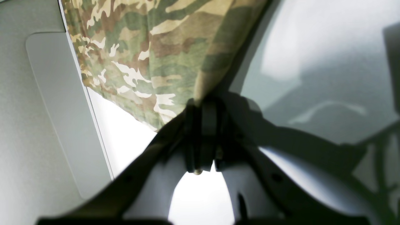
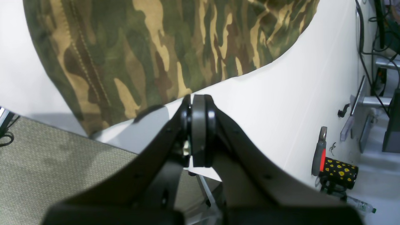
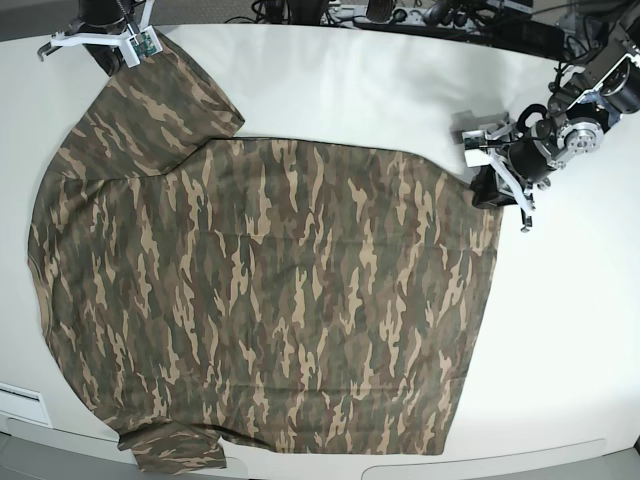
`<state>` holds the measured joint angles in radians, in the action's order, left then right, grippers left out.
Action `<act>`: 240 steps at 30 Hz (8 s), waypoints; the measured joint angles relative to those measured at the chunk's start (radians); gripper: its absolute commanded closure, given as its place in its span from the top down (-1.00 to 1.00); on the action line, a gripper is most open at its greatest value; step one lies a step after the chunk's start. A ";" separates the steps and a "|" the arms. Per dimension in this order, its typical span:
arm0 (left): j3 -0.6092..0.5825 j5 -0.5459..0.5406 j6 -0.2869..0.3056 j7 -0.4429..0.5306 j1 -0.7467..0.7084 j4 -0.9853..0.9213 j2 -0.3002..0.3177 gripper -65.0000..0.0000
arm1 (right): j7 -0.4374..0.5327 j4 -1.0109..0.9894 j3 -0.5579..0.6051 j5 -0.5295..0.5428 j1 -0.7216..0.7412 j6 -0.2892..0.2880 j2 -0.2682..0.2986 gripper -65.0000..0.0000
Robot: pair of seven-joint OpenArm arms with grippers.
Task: Fold the T-shirt properly
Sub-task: 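Move both grippers to the shirt's shoulder corners and grasp them, then grasp the shoulder edge of the camouflage shirt with both grippers, then lift the shoulder edge and pull it toward the robot with both grippers, then release the shirt and reposition the right gripper onto the sleeve side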
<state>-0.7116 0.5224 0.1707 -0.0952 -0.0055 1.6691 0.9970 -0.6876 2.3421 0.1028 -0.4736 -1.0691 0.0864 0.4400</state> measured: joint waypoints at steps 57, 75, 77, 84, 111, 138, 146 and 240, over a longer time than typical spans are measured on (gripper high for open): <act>-0.002 -0.100 -0.035 -0.090 -0.006 0.021 0.006 -1.00 | 0.104 -0.389 -0.192 0.246 0.454 -0.225 0.101 0.16; -0.002 -0.100 -0.035 -0.093 -0.006 0.023 0.005 -1.00 | 0.128 -0.452 -0.192 0.358 0.524 -0.296 0.128 -0.02; -0.002 -0.100 -0.035 -0.093 -0.006 0.023 0.005 -1.00 | 0.122 -0.464 -0.192 0.355 0.538 -0.298 0.127 -0.31; -0.002 -0.105 -0.056 -0.116 -0.006 0.027 0.003 -1.00 | 0.119 -0.467 -0.190 0.329 0.552 -0.183 0.125 -1.00; -0.015 0.074 -0.164 -0.415 -0.291 0.358 0.167 -1.00 | -0.016 -0.160 -0.195 0.193 0.171 -0.139 0.134 -1.00; -0.014 0.367 -0.317 -0.638 -0.612 0.573 0.169 -1.00 | -0.122 -0.103 -0.195 0.074 -0.047 0.082 0.127 -1.00; 0.158 0.273 -0.317 -0.486 -0.607 0.573 0.169 -1.00 | -0.048 -0.067 -0.199 0.002 0.046 0.059 0.134 -1.00; 0.331 -0.369 -0.260 -0.245 -0.235 0.287 -0.089 -1.00 | -0.008 -0.454 -0.379 0.926 0.504 -0.735 0.061 0.12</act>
<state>-0.3809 0.1539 -0.0891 -0.3397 -0.2405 1.9560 0.9085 -0.6952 1.8885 -0.2760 0.4522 -0.5648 -0.6491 0.5014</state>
